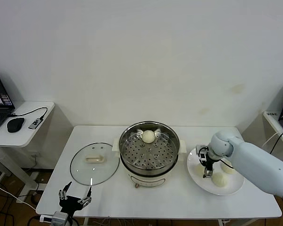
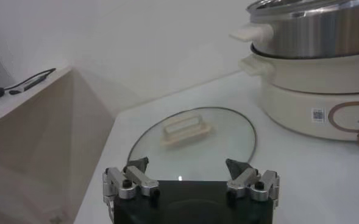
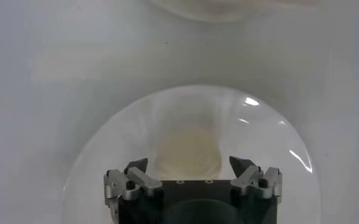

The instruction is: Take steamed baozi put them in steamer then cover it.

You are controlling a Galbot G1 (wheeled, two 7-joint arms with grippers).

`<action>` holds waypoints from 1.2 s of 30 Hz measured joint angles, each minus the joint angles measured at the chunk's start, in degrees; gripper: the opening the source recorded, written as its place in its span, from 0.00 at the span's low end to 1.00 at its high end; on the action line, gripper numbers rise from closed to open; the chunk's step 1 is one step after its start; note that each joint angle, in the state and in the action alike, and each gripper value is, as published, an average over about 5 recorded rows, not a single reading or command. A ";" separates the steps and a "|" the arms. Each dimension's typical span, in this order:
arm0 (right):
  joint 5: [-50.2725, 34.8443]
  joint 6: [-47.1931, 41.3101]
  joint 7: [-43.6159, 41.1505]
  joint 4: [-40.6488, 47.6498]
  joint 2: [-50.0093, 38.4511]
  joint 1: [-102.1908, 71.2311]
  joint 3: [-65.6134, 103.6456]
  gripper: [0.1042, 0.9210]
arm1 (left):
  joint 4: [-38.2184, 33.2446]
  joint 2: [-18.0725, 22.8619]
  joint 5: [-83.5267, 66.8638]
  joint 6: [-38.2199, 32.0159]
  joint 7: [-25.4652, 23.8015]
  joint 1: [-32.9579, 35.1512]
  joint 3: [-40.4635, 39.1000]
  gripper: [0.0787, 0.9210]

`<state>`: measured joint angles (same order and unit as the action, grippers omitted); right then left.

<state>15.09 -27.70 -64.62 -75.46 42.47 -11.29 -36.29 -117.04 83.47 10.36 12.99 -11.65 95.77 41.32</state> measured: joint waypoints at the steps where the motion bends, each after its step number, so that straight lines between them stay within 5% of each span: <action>1: 0.01 0.01 -0.01 0.06 -0.03 -0.05 0.02 0.79 | 0.01 -0.01 0.00 0.00 -0.01 0.00 0.01 0.88; 10: -0.49 0.00 -0.10 0.68 -0.28 -0.24 0.75 0.62 | 0.02 0.04 0.02 0.02 -0.04 -0.07 0.00 0.88; 22: -5.43 -1.94 -1.72 -2.74 -3.78 5.55 -2.62 0.60 | -0.72 0.09 0.47 0.06 -0.09 -0.19 0.22 0.88; 36: -21.15 -6.21 -6.36 -9.13 -3.80 34.93 -21.93 0.61 | -3.48 0.08 2.11 1.09 -0.43 0.08 1.50 0.88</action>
<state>-6.06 -33.92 -70.98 -84.59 38.68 23.65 -58.23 -120.52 83.55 12.47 14.08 -12.08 95.85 42.81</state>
